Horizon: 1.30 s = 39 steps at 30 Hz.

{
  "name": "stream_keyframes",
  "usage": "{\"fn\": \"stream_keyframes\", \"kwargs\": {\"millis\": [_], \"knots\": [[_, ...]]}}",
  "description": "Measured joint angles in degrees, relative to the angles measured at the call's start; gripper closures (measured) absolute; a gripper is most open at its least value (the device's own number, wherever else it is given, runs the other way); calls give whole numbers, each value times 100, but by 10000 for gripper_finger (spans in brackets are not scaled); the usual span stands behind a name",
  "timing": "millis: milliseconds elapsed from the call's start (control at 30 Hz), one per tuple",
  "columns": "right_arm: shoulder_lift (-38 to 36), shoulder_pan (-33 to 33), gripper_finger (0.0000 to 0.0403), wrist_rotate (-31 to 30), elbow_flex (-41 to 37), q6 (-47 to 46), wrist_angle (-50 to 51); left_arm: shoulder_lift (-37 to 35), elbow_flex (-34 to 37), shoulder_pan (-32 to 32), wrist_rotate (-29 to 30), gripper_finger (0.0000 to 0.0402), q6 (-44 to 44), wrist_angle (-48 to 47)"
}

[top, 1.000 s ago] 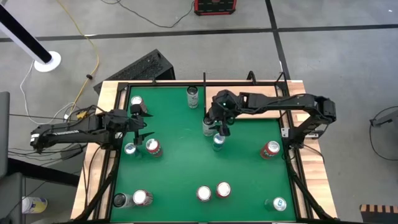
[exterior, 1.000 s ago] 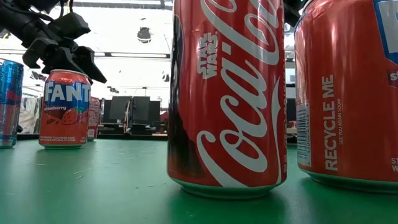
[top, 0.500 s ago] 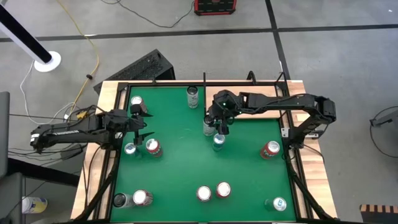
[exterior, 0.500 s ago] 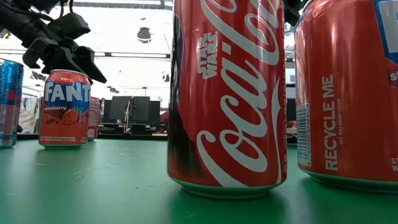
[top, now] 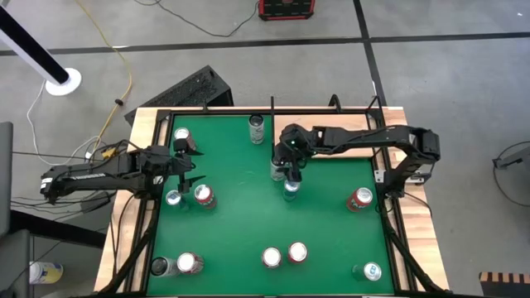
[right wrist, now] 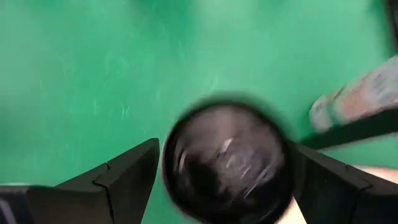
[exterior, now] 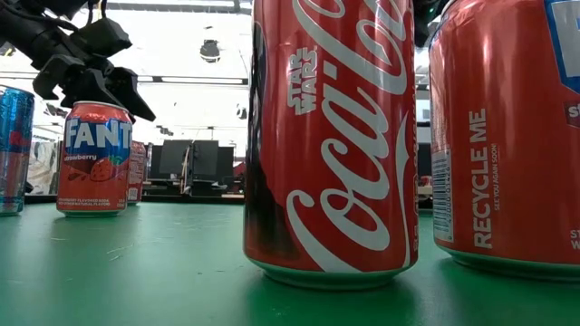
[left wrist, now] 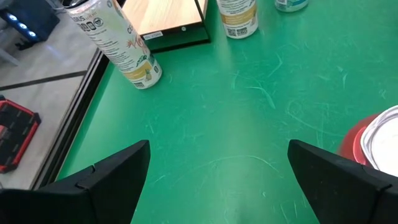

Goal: Sort soda cans
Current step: Put the middle white soda can on the shelf

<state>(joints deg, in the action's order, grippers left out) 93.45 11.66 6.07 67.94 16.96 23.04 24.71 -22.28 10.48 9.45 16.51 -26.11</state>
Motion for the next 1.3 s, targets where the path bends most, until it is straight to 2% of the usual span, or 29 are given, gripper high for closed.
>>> {"fn": "stream_keyframes", "kwargs": {"millis": [367, 600, 800, 1000, 1133, 1300], "knots": [[-29, -46, 55, 4, 8, 60, -96, 0, 2, 1, 2, 33, 101, -47], [-124, -39, 120, -3, 7, -73, 8, 2, 2, 0, -166, 33, 74, -26], [-262, 58, 120, -7, -1, -200, 123, 14, 2, -2, -446, 33, 132, 13], [-637, 84, 120, -9, 3, -184, 92, 52, 4, -2, -436, 33, -105, 132], [-1014, 133, 120, 4, 3, -166, 197, 85, -22, 0, 27, 33, -197, 343], [-1472, 325, 120, -5, 3, -146, 592, 76, -145, 0, 600, 33, -680, 1274]]}}
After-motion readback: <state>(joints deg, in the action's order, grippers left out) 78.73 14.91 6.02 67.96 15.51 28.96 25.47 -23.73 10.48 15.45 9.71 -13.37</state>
